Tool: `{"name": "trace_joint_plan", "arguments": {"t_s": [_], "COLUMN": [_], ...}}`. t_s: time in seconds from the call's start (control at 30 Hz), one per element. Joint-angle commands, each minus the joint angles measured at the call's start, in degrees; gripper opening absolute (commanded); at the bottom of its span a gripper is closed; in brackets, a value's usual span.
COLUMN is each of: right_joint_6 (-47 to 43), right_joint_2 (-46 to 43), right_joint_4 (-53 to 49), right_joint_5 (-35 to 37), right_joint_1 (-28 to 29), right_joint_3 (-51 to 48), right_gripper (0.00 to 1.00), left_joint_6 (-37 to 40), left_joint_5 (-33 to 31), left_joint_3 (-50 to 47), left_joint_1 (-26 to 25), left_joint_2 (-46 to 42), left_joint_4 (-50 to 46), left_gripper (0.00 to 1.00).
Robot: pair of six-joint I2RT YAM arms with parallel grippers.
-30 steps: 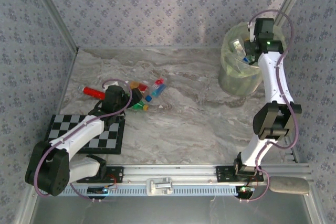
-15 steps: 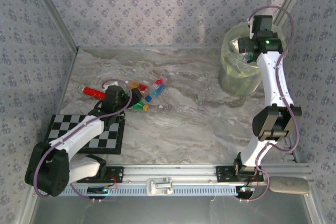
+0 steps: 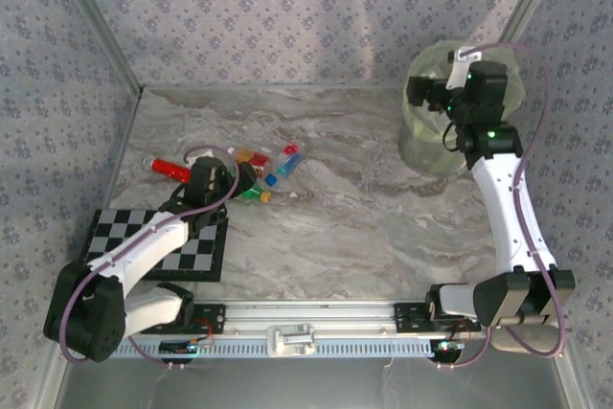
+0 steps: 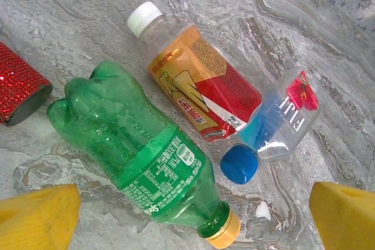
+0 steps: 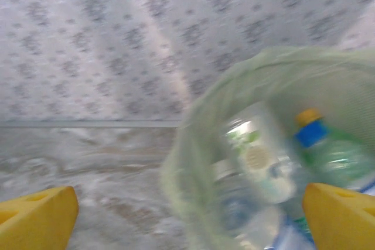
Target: Put the plastic bottles in the bin
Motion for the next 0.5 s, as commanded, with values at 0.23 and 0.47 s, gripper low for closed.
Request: {"name": "trace_joint_plan", "arguments": {"t_s": [0.23, 0.47], "right_joint_6": [8.60, 8.97], "right_joint_2": [-4.17, -2.16], "right_joint_4": [14.30, 15.80], "right_joint_5": [-7.15, -4.75], "right_joint_1": [13.63, 19.91], "right_joint_3": [-16.79, -21.20], "right_gripper": [1.00, 1.00], "left_joint_6": [-4.65, -11.04], "left_joint_5": [-1.83, -7.01], "left_joint_3": [-0.22, 1.91], "left_joint_1": [-1.10, -4.38], "left_joint_2": [-0.05, 4.69], "left_joint_4": [-1.68, -4.74], "left_gripper": [0.99, 0.99]}}
